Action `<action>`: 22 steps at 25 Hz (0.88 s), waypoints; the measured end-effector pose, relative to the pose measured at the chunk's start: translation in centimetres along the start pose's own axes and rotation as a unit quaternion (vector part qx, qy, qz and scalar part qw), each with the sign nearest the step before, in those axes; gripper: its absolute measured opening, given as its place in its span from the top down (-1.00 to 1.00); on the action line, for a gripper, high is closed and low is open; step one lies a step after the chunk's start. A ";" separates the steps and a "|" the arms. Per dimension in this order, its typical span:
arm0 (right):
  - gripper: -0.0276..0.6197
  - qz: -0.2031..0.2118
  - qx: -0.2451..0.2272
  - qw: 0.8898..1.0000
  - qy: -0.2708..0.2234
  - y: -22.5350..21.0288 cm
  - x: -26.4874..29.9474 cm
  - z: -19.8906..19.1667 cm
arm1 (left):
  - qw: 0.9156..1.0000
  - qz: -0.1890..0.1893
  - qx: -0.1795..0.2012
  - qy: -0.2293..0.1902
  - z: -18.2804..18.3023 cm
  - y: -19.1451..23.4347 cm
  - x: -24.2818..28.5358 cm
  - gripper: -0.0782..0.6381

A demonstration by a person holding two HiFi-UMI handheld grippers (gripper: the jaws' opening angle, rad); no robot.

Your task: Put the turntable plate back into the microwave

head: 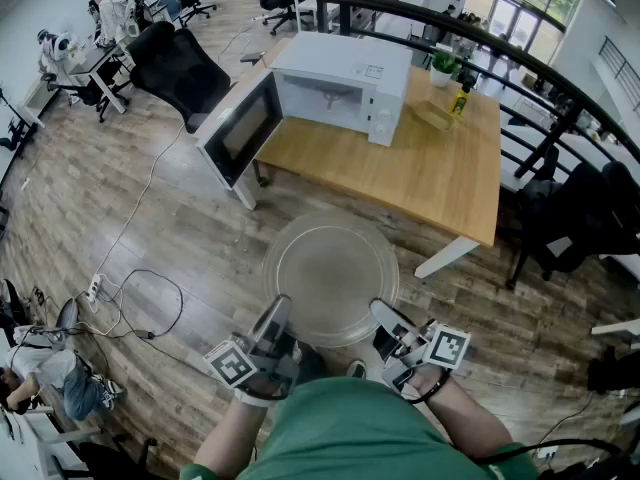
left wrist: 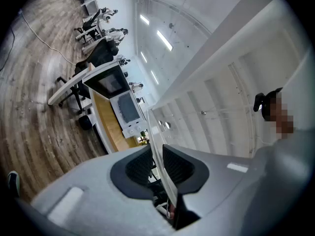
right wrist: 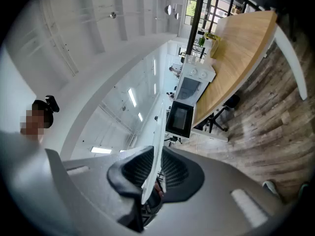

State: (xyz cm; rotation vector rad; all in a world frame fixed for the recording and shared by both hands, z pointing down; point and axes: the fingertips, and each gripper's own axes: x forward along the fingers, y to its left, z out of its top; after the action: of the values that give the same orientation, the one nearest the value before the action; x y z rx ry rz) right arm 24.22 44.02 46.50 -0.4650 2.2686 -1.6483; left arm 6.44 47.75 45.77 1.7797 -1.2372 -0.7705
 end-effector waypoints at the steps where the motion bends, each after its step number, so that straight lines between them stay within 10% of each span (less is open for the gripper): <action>1: 0.75 0.000 0.001 1.000 -0.001 -0.1 0.4 0.2 | 1.000 -0.002 -0.005 0.000 0.2 0.2 0.2 0.58; 22: 0.74 -0.016 -0.016 0.999 -0.035 -1.5 12.6 4.5 | 0.999 -0.033 -0.007 0.023 10.9 6.1 6.8 0.57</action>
State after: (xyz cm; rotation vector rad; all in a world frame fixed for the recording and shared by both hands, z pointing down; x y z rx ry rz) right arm 14.84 34.35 45.98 -0.5608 2.2507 -1.5865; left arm -3.08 37.23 45.72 1.8248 -1.1446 -0.7686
